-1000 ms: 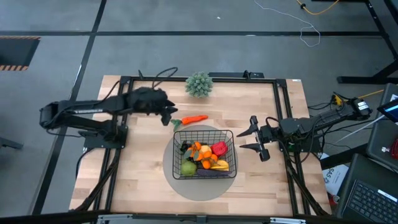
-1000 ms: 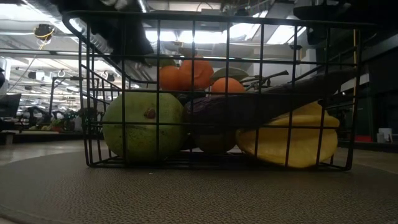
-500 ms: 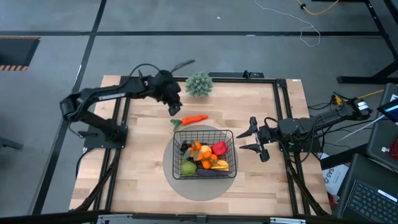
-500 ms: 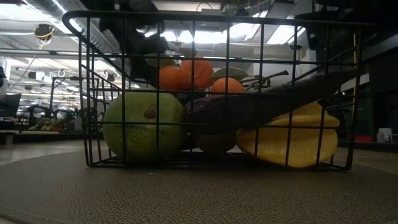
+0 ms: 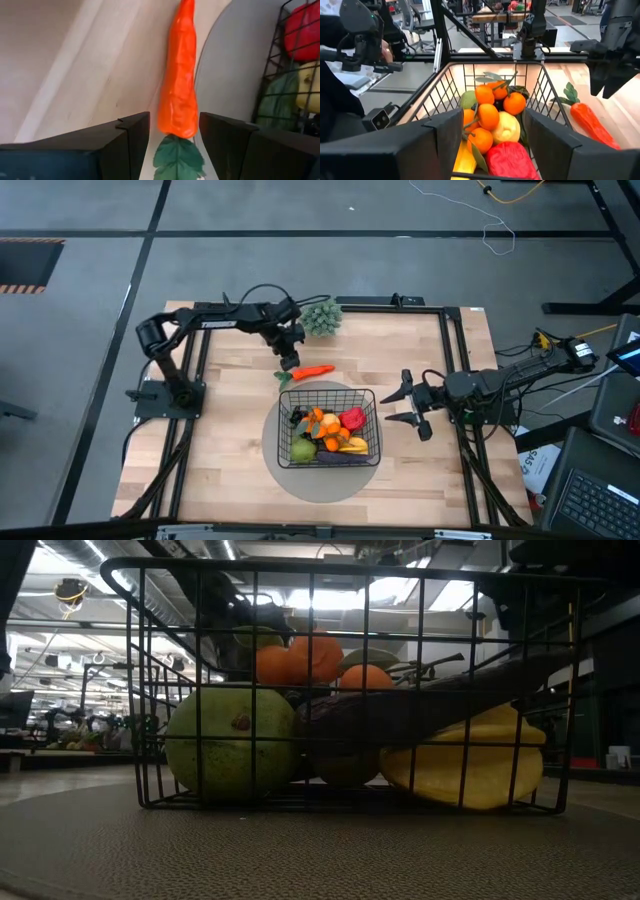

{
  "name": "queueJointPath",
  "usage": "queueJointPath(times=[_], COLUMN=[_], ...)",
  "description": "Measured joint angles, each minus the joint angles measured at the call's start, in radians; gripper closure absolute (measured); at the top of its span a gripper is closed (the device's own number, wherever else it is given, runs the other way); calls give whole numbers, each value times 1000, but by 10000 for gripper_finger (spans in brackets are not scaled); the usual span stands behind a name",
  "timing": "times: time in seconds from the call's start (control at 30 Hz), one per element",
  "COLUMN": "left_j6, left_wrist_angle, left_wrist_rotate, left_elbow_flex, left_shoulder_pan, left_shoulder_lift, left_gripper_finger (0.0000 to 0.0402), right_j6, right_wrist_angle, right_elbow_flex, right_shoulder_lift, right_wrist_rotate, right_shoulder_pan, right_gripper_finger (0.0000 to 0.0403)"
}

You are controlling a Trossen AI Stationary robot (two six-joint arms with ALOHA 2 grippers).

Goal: Build produce basket
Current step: Put the carrot into the black wire basket

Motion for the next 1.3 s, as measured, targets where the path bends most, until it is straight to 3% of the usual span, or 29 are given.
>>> queueJointPath(times=[0.17,0.33,0.67,0.8,1.0,1.3], left_j6=[49,102,156,161,182,183], left_wrist_angle=[0,29,56,53,49,-97], left_wrist_rotate=[-18,-131,-131,-180,-303,-310], left_elbow_flex=[0,0,0,-1,1,2], left_shoulder_pan=[-32,-64,-128,-135,-114,-1], left_shoulder_lift=[31,47,62,84,93,92], left_gripper_finger=[240,240,239,239,237,236], right_j6=[-1,-1,8,38,75,80], right_wrist_angle=[-12,-12,-11,-12,-21,-22], right_elbow_flex=[0,0,0,0,0,0], right_shoulder_lift=[0,0,0,0,0,0], right_wrist_rotate=[0,0,0,0,-3,-25], right_shoulder_pan=[0,0,0,0,0,0], right_gripper_finger=[196,196,196,196,196,196])
